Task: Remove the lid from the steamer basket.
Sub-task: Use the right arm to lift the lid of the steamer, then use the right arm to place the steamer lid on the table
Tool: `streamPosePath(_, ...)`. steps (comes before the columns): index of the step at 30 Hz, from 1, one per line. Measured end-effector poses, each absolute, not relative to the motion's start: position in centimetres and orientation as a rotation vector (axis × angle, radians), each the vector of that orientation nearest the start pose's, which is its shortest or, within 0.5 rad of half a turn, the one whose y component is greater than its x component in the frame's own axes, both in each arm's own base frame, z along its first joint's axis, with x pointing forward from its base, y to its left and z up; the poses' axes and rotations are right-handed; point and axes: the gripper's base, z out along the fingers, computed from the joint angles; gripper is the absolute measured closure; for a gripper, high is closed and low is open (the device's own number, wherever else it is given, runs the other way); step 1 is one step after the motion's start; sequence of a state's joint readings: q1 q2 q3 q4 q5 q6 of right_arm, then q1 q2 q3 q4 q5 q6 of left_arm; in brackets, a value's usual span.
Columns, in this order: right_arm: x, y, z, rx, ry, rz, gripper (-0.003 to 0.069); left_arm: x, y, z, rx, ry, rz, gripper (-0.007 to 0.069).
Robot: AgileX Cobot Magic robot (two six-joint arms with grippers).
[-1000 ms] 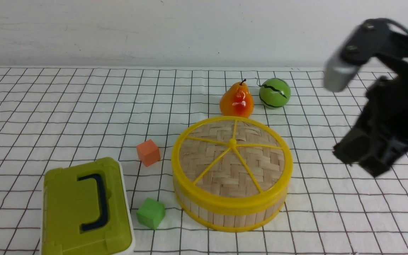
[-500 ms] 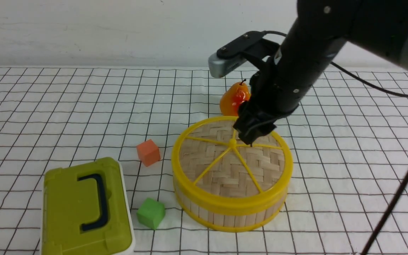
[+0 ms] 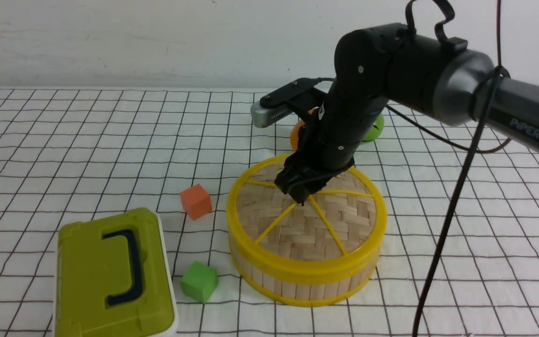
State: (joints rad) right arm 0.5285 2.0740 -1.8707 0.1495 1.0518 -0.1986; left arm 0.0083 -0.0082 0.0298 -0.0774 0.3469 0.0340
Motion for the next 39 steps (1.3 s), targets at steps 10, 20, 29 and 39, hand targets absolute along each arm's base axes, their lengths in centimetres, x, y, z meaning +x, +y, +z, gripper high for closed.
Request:
streamPosePath(10,38.8,23.9,27.4,-0.918,2.578,0.273,0.0554,5.3,-0.2,17.2,-0.025,1.851,-0.046,0.0386)
streamPosePath(20,35.3,15.1,38.6,-0.753,2.497,0.137,0.0554,5.3,-0.2,17.2,-0.025,1.851,-0.046,0.0386)
streamPosePath(29,33.5,4.4,34.5,-0.335,2.646,0.093,0.0554,5.3,-0.2,17.2,-0.025,1.851,-0.046,0.0386)
streamPosePath(39,34.7,1.7,25.3,-0.125,2.645,0.129,0.0554,5.3,-0.2,17.2,-0.025,1.851,-0.046,0.0386)
